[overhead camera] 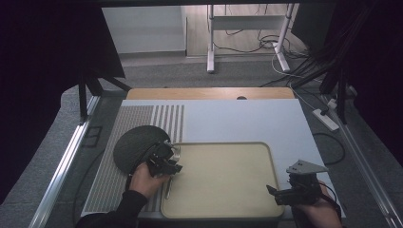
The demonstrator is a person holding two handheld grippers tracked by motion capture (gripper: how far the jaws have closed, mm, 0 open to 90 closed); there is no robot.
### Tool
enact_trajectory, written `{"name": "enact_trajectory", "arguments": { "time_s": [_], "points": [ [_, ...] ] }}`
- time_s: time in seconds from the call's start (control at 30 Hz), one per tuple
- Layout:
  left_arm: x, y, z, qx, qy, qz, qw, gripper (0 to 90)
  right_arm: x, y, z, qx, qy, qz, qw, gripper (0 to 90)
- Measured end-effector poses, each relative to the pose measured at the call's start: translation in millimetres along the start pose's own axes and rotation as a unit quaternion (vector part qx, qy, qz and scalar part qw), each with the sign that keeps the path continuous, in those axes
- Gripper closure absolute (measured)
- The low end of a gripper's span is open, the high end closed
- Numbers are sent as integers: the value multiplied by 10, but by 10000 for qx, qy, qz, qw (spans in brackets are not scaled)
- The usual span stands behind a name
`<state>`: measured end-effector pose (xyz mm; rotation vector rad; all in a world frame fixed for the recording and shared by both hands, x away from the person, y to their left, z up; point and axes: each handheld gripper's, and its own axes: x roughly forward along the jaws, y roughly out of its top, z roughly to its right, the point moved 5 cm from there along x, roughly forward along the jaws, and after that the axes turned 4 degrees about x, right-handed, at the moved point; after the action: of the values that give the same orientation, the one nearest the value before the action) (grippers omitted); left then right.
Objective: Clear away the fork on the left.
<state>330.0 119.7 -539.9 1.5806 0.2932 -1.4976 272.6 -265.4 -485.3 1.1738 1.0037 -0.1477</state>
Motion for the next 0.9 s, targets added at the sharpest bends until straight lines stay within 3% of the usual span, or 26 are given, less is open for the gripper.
{"name": "enact_trajectory", "arguments": {
  "time_s": [0.27,0.43,0.6,0.9],
  "points": [
    [-47,-28,-71,235,-90,357,9990,398,6,3,-3,-7,10,-6,10000,5],
    [-115,-1,-82,91,-372,721,9967,238,3,3,-1,0,19,-13,10000,5],
    [-172,-31,-115,26,-639,854,9943,172,4,3,-1,8,25,-14,10000,5],
    [-270,-99,-161,98,-578,1079,9924,42,9,5,-1,3,34,-29,10000,5]
  ]
}}
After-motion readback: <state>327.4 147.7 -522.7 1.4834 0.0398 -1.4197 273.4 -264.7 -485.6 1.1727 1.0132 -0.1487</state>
